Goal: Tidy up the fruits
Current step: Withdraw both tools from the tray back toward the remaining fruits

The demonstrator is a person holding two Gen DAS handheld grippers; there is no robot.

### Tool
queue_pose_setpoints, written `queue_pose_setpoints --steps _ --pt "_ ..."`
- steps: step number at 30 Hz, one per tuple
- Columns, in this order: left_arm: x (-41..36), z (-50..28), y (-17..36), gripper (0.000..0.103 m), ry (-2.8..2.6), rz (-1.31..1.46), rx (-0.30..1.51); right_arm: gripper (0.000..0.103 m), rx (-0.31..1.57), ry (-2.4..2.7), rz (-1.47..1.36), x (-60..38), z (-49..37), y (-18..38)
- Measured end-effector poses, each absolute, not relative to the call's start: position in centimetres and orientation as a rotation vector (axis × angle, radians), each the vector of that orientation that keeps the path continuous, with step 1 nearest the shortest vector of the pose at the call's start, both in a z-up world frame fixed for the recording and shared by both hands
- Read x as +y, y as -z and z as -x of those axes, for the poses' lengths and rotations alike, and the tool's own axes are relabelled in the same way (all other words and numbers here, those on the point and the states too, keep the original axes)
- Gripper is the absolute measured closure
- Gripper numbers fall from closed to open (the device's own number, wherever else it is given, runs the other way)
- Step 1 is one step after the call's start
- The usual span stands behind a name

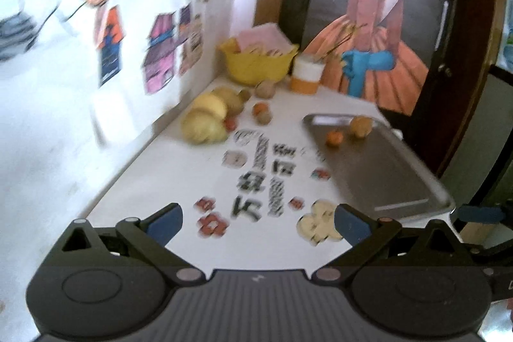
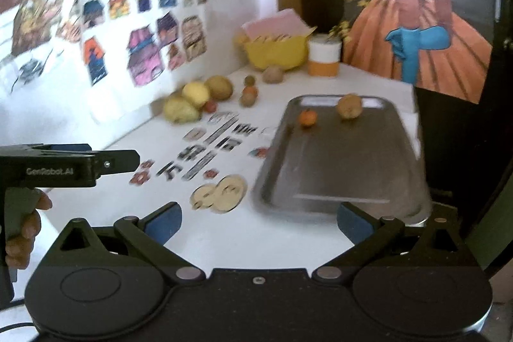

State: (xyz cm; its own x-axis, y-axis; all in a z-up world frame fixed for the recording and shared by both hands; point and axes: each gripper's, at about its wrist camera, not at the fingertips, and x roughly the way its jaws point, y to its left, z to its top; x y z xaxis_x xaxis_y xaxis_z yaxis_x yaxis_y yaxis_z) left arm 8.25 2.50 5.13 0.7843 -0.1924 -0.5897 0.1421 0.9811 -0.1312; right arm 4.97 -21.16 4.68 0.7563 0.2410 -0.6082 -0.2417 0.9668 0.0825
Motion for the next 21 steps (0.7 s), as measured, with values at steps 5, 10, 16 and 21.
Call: queue_pose_setpoints --steps 5,10,16,21 --pt "4.7 -8.1 -4.7 0.001 0.132 0.057 0.684 0.001 0.704 -0.304 -0.006 -18.6 -5.4 -4.2" --pt "6.3 -8.8 -5.4 0.001 0.087 0.061 0.68 0.001 0.687 -0.348 -0.031 -16.4 -6.9 -4.9" --pt "7.0 -10.7 -5.8 0.001 0.057 0.087 0.664 0.001 0.614 -0.387 -0.081 -16.1 -10.1 -6.6" --pt "6.6 -13.2 -5.9 0.001 0.047 0.109 0.646 0.001 0.551 -0.383 -0.08 -17.1 -13.4 -7.8"
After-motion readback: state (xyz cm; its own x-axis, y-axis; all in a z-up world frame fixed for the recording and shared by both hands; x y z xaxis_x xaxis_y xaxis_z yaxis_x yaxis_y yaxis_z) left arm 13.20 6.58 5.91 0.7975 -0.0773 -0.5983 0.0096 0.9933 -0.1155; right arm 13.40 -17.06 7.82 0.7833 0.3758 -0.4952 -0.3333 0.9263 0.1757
